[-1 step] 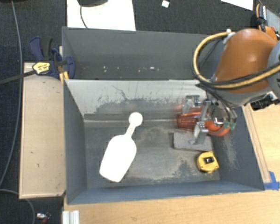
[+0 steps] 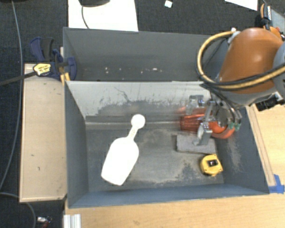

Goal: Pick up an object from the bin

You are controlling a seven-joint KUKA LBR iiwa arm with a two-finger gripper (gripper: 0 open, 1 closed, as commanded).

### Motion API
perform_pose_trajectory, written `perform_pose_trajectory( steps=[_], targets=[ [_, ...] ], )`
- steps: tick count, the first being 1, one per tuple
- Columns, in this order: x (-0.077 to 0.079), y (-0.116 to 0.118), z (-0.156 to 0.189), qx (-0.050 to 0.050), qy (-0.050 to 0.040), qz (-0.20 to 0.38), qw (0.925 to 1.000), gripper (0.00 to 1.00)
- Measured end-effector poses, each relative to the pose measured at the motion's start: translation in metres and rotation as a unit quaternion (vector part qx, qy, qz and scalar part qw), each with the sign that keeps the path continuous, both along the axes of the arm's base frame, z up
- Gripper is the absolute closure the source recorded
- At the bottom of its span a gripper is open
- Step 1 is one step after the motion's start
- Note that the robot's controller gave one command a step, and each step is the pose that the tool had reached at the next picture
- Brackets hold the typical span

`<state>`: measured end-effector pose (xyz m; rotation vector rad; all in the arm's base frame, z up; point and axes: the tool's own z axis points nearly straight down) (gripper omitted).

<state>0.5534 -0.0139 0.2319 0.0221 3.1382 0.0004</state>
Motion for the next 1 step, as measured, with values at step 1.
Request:
perform_pose_trajectory(
  steps=[1],
  targets=[
    [0.0069,-0.0258,-0.1447,0.0,-0.0022,-0.005,1.0,0.0]
  ],
)
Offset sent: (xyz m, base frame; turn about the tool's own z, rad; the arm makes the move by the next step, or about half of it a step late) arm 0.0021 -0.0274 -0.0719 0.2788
